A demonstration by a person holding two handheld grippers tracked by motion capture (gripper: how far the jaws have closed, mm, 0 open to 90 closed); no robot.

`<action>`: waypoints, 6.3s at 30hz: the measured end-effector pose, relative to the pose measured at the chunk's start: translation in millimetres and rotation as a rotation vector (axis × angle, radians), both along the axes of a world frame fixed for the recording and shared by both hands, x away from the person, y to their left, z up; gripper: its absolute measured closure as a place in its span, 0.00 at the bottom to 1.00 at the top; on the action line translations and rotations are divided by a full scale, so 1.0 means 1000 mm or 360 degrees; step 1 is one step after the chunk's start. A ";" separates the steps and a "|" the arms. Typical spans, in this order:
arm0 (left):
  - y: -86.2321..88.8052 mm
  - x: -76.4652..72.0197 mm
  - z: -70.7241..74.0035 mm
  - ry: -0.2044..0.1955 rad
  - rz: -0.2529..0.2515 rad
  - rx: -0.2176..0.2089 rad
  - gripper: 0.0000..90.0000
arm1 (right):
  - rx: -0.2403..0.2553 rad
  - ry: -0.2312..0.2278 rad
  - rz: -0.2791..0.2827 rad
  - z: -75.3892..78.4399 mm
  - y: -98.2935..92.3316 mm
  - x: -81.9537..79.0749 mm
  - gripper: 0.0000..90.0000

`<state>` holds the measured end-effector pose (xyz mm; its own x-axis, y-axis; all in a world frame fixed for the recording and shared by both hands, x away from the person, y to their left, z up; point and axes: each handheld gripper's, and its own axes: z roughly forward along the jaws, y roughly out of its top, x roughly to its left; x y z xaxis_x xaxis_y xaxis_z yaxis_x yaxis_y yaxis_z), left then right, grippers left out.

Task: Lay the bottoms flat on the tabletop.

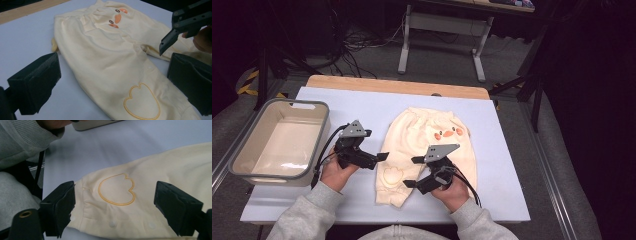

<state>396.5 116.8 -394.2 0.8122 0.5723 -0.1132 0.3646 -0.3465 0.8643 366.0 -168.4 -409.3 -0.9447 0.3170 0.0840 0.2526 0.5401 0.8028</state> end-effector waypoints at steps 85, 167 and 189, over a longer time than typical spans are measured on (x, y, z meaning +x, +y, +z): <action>-0.045 0.089 -0.044 0.0352 0.0312 0.0098 0.24 | -0.0319 -0.0035 0.0012 -0.025 0.045 -0.025 0.93; -0.050 0.085 0.020 0.0275 0.0334 0.0064 0.96 | 0.0104 -0.0053 -0.0135 0.019 0.016 -0.031 0.92; -0.134 0.086 0.020 0.0205 0.0131 0.0084 0.96 | 0.0194 0.0094 -0.0315 0.010 -0.042 -0.049 0.90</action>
<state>482.0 -17.1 -374.5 0.7432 0.6441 -0.1813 0.5002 -0.3549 0.7898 316.7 -210.0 -399.7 -0.8573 0.4799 0.1862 0.3924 0.3752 0.8398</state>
